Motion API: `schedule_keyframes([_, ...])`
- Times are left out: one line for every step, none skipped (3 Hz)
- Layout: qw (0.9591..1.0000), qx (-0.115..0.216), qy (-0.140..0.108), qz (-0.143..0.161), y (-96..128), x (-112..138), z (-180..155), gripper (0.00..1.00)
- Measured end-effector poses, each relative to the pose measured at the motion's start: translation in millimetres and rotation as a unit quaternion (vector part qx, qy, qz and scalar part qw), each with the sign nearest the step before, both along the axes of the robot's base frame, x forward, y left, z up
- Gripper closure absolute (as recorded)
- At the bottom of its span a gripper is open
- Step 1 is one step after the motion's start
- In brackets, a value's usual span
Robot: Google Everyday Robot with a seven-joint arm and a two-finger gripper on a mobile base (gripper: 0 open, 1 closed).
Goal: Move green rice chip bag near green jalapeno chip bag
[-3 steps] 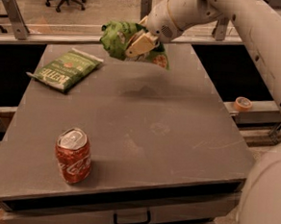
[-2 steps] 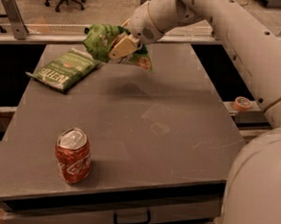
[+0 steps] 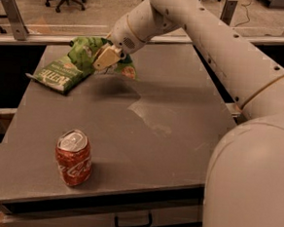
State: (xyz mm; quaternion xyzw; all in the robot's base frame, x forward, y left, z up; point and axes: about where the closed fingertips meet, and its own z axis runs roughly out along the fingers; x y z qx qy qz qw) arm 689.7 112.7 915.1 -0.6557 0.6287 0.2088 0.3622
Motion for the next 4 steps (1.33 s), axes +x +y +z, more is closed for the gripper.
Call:
schedule_keyframes([0.9999,-0.012,0.007,-0.006,7,13,-15,0.53])
schedule_keyframes([0.9995,-0.026,0.007,-0.015,3,25,-25,0.30])
schedule_keyframes([0.9990,-0.037,0.003,-0.025,-7,32,-30,0.07])
schedule_keyframes([0.9987,-0.039,-0.003,-0.031,-14,34,-28,0.00])
